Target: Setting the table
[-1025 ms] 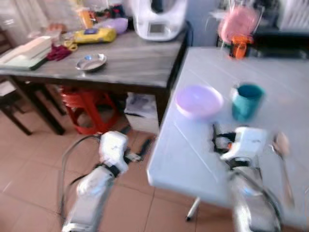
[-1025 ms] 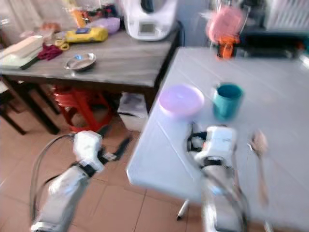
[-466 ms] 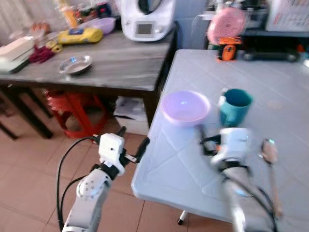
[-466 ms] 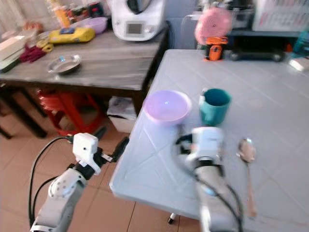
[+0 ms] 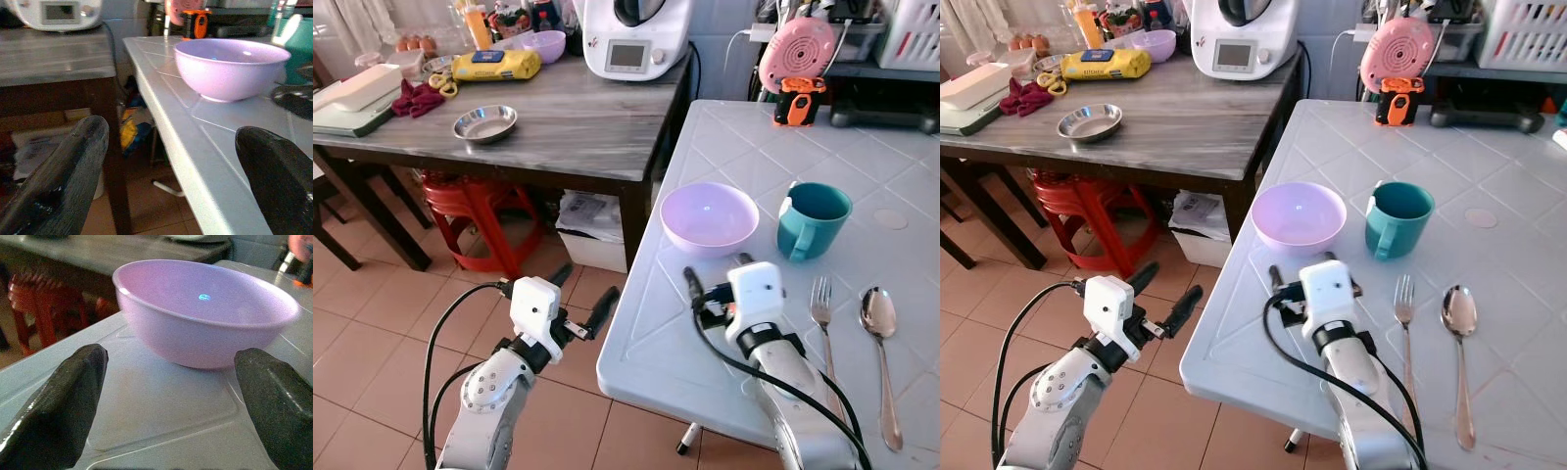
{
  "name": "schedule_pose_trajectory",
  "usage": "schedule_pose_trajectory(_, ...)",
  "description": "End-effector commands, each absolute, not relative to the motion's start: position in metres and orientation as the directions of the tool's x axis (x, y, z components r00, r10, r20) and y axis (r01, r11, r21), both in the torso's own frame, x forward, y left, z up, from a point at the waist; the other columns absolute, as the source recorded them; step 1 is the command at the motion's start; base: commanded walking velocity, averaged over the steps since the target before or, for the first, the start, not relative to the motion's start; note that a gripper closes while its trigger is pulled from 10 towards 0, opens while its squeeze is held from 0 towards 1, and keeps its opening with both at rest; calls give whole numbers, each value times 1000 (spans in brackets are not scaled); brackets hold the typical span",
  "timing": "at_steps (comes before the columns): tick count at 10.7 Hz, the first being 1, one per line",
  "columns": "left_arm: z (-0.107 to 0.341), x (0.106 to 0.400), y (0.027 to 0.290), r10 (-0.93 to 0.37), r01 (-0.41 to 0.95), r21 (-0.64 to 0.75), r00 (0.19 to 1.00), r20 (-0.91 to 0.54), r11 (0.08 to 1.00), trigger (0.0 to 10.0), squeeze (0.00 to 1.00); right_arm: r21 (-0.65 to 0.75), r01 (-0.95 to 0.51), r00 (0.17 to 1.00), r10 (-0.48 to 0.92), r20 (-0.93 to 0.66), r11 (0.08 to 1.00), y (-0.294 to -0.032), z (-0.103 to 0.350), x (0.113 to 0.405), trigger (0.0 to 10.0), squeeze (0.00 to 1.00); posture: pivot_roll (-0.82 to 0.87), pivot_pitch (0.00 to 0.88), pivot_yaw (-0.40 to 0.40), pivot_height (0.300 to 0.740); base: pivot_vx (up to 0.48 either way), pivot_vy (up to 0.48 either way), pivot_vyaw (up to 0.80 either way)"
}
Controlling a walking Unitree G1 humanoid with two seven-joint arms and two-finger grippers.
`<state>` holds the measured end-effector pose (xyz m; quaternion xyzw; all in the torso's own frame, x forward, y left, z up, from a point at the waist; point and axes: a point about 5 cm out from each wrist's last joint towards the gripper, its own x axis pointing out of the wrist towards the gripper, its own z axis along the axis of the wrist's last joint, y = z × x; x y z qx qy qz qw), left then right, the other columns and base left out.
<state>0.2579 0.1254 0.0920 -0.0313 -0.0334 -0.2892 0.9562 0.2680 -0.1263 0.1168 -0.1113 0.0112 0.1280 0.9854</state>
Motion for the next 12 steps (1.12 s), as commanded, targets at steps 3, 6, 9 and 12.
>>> schedule_pose_trajectory(3,96,255,126,-593,599,-51,799,100,799,10000,0,-387,-396,914,400,-75,833,-118,146,278,10000,0,-76,106,99,740,0,0,0)
schedule_pose_trajectory(6,97,251,124,-632,640,-63,767,110,765,10000,0,-441,-448,887,446,-115,777,-119,157,283,10000,0,-73,108,94,740,0,0,0)
schedule_pose_trajectory(9,94,250,121,-677,685,-90,729,102,723,10000,0,-502,-488,861,488,-144,714,-122,178,303,10000,0,-77,111,98,740,0,0,0)
schedule_pose_trajectory(12,93,250,116,-716,725,-86,688,119,683,10000,0,-464,-598,800,522,-297,653,-132,174,323,10000,0,-77,118,87,740,0,0,0)
